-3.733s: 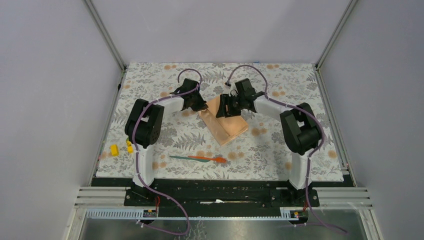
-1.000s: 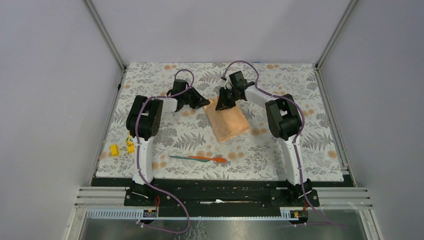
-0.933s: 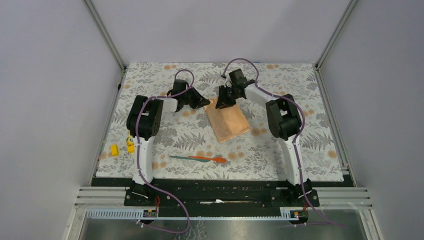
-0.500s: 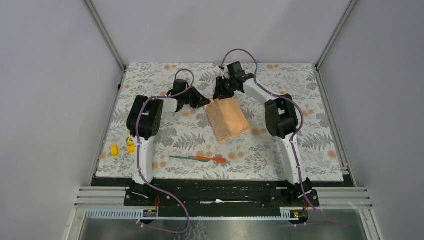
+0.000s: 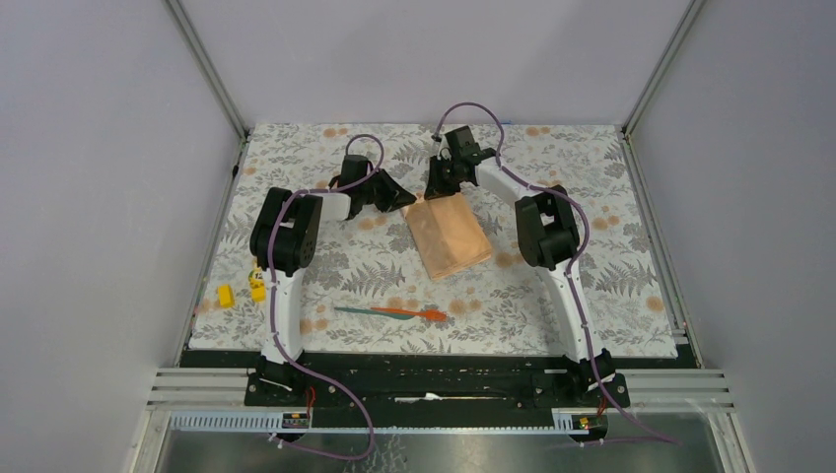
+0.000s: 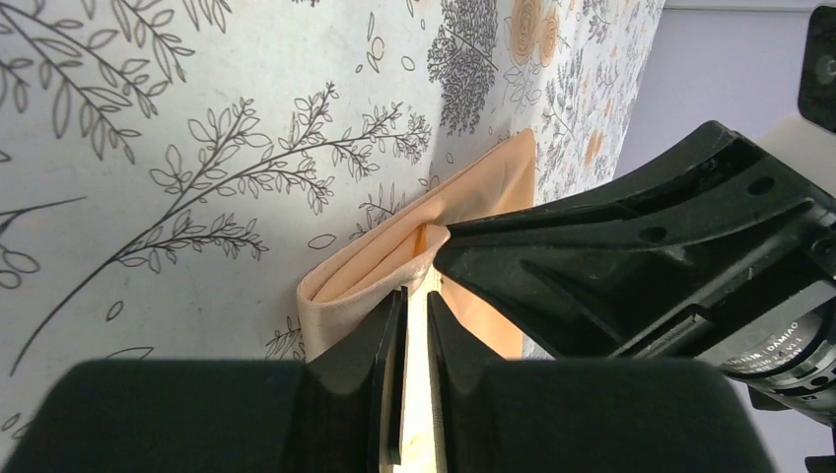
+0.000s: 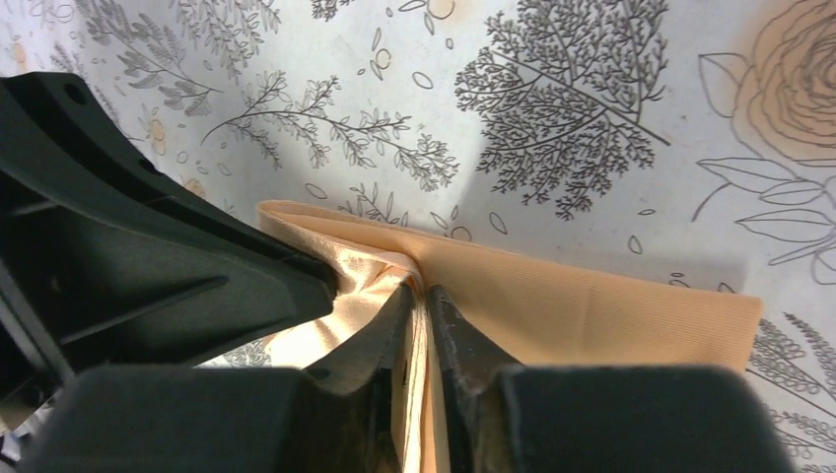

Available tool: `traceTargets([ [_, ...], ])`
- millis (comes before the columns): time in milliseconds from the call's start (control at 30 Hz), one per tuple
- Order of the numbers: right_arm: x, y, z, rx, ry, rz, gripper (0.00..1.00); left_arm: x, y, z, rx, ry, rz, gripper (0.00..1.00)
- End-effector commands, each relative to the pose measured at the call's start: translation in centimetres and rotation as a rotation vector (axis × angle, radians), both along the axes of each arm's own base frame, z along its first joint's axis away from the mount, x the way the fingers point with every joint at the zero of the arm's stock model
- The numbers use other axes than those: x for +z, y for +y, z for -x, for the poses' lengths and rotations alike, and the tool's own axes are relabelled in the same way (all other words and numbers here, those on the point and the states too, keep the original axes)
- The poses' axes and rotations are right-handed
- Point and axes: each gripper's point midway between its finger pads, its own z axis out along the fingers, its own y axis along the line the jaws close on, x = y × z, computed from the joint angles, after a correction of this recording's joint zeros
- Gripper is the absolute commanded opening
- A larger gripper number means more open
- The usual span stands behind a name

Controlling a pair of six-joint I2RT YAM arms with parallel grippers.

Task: Fold the napkin into a case and place the utensils inside
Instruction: Place the 2/3-rectangle-folded napkin at the center of the board.

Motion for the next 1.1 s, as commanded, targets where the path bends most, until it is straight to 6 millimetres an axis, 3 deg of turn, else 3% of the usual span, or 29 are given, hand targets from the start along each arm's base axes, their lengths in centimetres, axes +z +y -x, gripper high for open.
traceTargets([
  [0,-0.3,-0.6,-1.5,-0.044,-0.033,0.036,0.13,3.6,-0.7,-1.1,-0.034,-0.110,0.008,0.20],
  [133,-0.7,-0.6,-1.6,-0.045,-0.033,0.042,0.00,5.9,-0.9,-1.3,-0.054,-0.148,0.018,0.24],
  [233,-0.7,-0.4,-1.5,-0.030,-0.032,0.032,0.00,7.0,-1.2,-1.8,-0.063,-0.175,0.035,0.22],
  [367,-0.4,-0.1,-1.4,-0.017,-0.033,0.022,0.00,6.5,-1.8,-2.4,-0.071,-0.172,0.070,0.12],
  [533,-0.2,-0.1,-1.2,-0.011,-0.028,0.022,0.00,4.4,-2.1,-2.7,-0.063,-0.137,0.100,0.04],
  [733,2.9,0.2,-1.4,-0.009,-0.025,0.003,0.16,0.8,-1.9,-2.4,-0.043,-0.073,0.102,0.00],
  [867,7.9,-0.3,-1.2,-0.029,-0.061,0.009,0.44,-1.1,-1.6,-2.5,-0.027,-0.041,0.085,0.00],
  [933,10.2,-0.5,-0.2,-0.016,-0.066,-0.006,0.53,-1.5,-1.5,-2.5,-0.018,-0.035,0.086,0.00],
  [1033,12.3,0.4,2.7,0.054,-0.029,-0.113,0.53,-1.5,-1.4,-2.5,-0.008,-0.030,0.089,0.00],
  [1067,11.1,0.7,4.3,0.074,0.028,-0.152,0.52,-1.5,-1.4,-2.5,-0.003,-0.028,0.090,0.00],
])
